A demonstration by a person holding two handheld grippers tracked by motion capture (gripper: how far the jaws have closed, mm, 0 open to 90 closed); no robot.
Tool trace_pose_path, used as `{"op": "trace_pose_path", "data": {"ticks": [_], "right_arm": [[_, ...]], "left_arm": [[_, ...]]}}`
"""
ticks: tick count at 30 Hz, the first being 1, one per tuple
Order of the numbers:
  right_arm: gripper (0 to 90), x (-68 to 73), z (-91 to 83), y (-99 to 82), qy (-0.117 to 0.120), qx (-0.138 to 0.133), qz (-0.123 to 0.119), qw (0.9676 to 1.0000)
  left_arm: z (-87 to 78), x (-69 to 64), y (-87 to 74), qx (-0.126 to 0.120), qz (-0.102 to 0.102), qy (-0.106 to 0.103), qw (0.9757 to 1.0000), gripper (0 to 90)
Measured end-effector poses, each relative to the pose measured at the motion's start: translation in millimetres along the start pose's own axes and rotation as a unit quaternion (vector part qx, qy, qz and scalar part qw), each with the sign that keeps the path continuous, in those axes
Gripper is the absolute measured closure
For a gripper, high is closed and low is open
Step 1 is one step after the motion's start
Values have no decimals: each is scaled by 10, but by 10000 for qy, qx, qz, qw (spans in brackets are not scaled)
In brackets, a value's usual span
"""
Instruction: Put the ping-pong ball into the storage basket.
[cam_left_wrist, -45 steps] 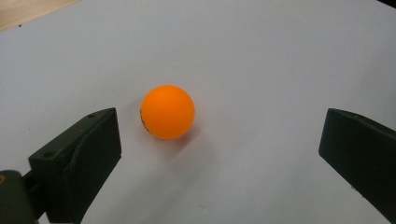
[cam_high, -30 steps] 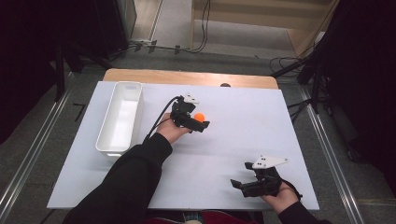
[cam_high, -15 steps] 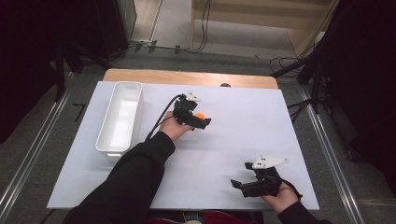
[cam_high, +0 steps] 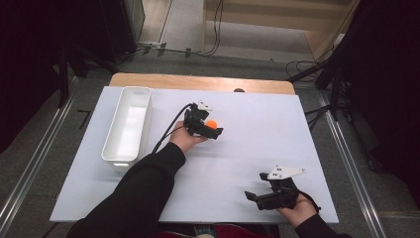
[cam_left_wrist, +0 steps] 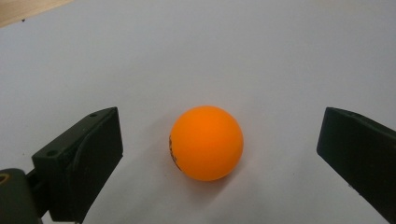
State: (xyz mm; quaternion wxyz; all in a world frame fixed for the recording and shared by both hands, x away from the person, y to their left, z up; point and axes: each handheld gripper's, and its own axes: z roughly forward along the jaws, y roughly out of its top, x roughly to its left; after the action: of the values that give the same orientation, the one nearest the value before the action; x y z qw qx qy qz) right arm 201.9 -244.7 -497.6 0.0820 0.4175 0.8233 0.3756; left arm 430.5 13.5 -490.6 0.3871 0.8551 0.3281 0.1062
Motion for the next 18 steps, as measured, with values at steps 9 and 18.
{"op": "trace_pose_path", "data": {"ticks": [9, 18], "right_arm": [[115, 10, 7, -3, -1, 29, -2, 10000], [115, 12, 8, -5, 2, 43, -11, 10000]], "left_arm": [[37, -4, -33, 54, 68, 58, 9999, 5], [130, -34, -97, 166, 162, 151, 9996, 7]]}}
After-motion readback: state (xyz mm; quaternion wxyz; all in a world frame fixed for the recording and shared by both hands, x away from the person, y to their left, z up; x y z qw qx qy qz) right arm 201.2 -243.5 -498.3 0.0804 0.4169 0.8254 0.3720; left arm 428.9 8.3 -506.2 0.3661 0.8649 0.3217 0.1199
